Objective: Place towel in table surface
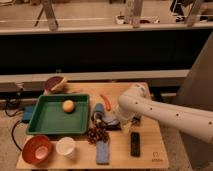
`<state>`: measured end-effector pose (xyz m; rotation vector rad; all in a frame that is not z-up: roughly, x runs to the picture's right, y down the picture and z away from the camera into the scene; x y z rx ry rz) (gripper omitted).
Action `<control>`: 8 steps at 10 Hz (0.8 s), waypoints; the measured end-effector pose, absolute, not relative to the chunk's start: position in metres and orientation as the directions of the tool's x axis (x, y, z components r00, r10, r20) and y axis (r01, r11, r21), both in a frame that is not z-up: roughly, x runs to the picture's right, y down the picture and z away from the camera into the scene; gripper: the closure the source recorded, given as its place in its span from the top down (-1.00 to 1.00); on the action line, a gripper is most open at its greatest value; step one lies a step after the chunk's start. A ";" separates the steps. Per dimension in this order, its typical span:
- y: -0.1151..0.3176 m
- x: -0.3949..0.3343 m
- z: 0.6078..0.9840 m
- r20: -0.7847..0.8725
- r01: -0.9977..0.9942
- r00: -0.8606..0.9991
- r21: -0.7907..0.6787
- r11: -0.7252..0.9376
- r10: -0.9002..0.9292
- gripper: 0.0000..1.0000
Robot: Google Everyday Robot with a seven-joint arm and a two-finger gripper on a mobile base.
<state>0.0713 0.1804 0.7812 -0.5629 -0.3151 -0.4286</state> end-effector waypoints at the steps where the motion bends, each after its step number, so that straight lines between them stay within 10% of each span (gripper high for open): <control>1: 0.177 0.068 0.793 0.399 0.465 0.868 -0.449 0.763 -0.294 0.60; 6: 0.158 0.064 0.829 0.401 0.456 0.873 -0.468 0.757 -0.278 0.59; 8: 0.151 0.064 0.836 0.400 0.455 0.874 -0.475 0.754 -0.276 0.26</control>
